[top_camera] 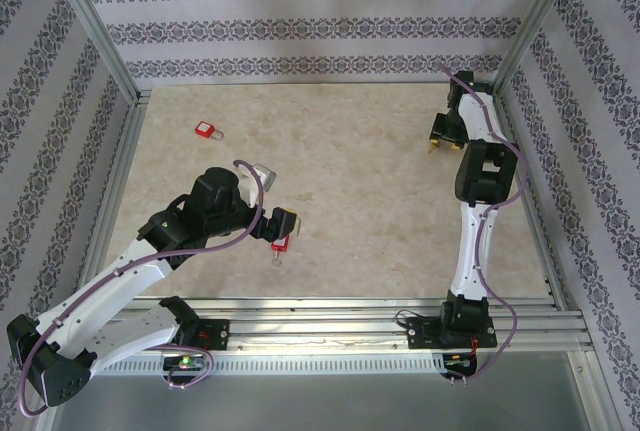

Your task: Unlock with the key

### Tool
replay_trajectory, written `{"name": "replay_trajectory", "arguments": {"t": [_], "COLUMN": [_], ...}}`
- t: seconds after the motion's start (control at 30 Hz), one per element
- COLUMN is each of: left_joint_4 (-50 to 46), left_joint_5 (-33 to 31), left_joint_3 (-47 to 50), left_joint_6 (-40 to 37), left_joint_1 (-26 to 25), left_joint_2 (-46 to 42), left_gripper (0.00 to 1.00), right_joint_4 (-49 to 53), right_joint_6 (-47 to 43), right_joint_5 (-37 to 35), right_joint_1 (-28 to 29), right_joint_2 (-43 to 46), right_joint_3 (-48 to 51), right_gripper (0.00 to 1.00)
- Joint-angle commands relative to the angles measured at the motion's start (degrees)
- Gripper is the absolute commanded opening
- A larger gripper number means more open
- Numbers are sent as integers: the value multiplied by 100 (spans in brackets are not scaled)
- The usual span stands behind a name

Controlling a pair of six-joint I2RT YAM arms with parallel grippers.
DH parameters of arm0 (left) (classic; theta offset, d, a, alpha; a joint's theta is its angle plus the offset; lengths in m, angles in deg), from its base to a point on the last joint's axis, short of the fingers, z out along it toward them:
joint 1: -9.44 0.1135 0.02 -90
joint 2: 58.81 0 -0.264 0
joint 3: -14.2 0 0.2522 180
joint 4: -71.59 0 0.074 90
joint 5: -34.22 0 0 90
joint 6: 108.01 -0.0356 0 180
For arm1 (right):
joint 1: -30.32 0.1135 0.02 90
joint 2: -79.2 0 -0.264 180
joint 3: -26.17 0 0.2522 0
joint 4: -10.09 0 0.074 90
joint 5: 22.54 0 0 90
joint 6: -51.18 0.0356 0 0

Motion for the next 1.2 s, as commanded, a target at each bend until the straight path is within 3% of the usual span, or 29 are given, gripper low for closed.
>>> {"name": "replay_trajectory", "arguments": {"t": [0.0, 0.23, 0.63, 0.73, 1.17], "left_joint_4": [-171, -202, -234, -259, -29], "left_joint_5": [-84, -49, 35, 57, 258], "left_joint_3": [-9, -18, -19, 3, 69], "left_joint_6": [-37, -56, -56, -54, 6], "left_joint_1": [-47, -58, -47, -47, -47], "left_joint_2": [5, 52, 17, -18, -3], "left_gripper": [99, 99, 99, 99, 98], "right_joint_4": [280, 417, 422, 288, -761], "right_joint_6": [16, 65, 104, 127, 826], "right_joint_5": [114, 208, 310, 337, 543], "right_joint_1": [-41, -32, -31, -32, -24], "right_joint_2": [-236, -457, -395, -194, 1323], "right_joint_3": [-289, -608, -482, -126, 2410], "right_gripper": [49, 42, 20, 15, 7]}}
